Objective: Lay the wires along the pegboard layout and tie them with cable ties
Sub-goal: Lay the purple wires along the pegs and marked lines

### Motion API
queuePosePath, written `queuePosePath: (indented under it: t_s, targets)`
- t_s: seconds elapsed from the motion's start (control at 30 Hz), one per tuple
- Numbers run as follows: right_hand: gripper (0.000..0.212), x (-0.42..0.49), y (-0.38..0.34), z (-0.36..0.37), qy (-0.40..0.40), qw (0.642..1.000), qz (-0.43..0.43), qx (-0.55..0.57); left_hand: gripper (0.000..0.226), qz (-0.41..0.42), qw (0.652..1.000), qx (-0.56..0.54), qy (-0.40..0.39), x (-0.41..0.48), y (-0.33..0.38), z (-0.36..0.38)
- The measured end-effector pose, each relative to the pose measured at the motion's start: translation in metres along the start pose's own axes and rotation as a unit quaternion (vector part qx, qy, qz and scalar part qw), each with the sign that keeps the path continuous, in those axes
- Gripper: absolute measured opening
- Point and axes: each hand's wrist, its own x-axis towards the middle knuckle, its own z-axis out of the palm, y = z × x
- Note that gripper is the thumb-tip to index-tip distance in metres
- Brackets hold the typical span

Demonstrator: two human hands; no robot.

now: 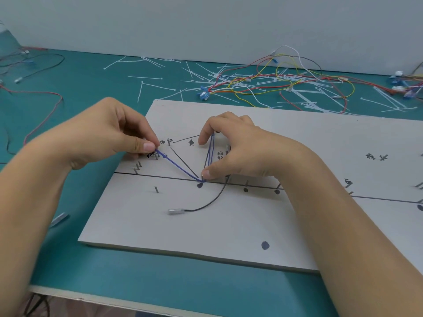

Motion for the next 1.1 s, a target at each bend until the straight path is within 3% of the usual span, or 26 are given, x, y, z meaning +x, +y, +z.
queuePosePath:
  t_s: [0.13, 0.27, 0.63, 0.8, 1.1]
  targets:
    - [0.054, 0.001, 0.0, 0.0, 0.002, 1.0, -0.002, -0.001, 0.059, 0.015, 1.0, -0.017, 0.001, -0.005, -0.004, 0.0]
    - [0.053, 0.001, 0.0, 0.0, 0.003, 1.0, -0.002, -0.003, 0.039, 0.028, 0.999, -0.018, 0.021, -0.004, -0.009, 0.004]
    - [0.053, 0.001, -0.001, 0.0, 0.007, 1.0, -0.003, 0.0, 0.04, 0.025, 0.999, -0.009, 0.038, -0.002, -0.016, 0.006]
    - [0.054, 0.0, 0.0, 0.0, 0.006, 1.0, -0.002, 0.003, 0.018, 0.058, 0.998, -0.022, 0.02, -0.002, -0.018, 0.001]
    - [0.052, -0.001, -0.002, 0.001, 0.005, 1.0, 0.001, 0.008, 0.02, 0.044, 0.999, 0.005, 0.025, -0.003, -0.016, 0.01]
